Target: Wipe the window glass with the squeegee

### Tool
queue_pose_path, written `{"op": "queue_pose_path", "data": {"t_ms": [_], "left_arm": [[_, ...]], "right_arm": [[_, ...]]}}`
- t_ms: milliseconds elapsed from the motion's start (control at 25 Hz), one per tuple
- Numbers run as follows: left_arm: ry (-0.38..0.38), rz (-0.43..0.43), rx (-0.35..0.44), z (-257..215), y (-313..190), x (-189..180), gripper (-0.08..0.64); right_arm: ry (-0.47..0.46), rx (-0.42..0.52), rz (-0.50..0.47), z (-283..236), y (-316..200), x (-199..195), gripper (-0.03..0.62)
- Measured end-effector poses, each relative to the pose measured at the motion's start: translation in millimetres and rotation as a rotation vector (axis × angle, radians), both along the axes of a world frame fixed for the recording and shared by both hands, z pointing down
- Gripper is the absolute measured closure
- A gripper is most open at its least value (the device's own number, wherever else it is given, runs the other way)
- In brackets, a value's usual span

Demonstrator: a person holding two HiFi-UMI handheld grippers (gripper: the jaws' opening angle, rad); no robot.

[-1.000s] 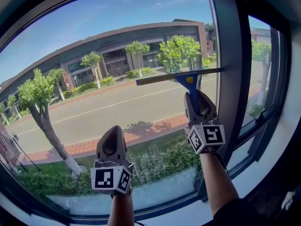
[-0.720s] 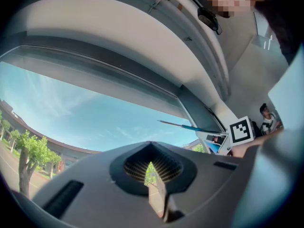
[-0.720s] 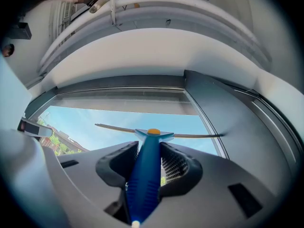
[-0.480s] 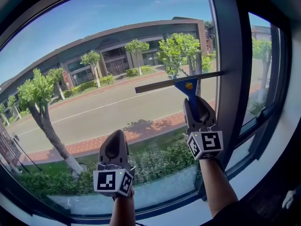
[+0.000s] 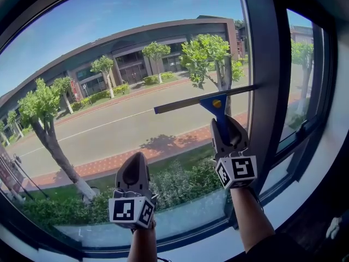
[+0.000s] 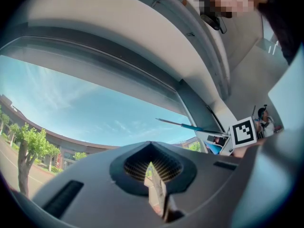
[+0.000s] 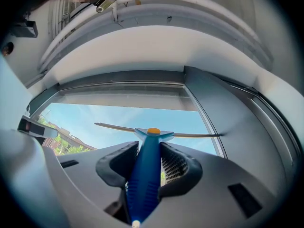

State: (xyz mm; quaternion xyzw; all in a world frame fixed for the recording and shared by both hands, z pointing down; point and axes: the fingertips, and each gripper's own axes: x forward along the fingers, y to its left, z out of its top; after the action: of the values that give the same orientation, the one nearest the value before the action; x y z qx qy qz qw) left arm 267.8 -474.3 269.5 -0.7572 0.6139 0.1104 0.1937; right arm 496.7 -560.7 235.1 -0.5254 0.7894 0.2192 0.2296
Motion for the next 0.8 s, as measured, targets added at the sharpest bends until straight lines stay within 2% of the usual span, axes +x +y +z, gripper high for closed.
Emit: {"op": "queue_pose_path", "data": {"t_ms": [800], "left_arm": [[0.029, 0.002, -0.067, 32.8, 6.7, -2.3, 0.558]], "right_arm": [[0.025, -0.081, 0.013, 48.6, 6.6, -0.6, 0.451]]}}
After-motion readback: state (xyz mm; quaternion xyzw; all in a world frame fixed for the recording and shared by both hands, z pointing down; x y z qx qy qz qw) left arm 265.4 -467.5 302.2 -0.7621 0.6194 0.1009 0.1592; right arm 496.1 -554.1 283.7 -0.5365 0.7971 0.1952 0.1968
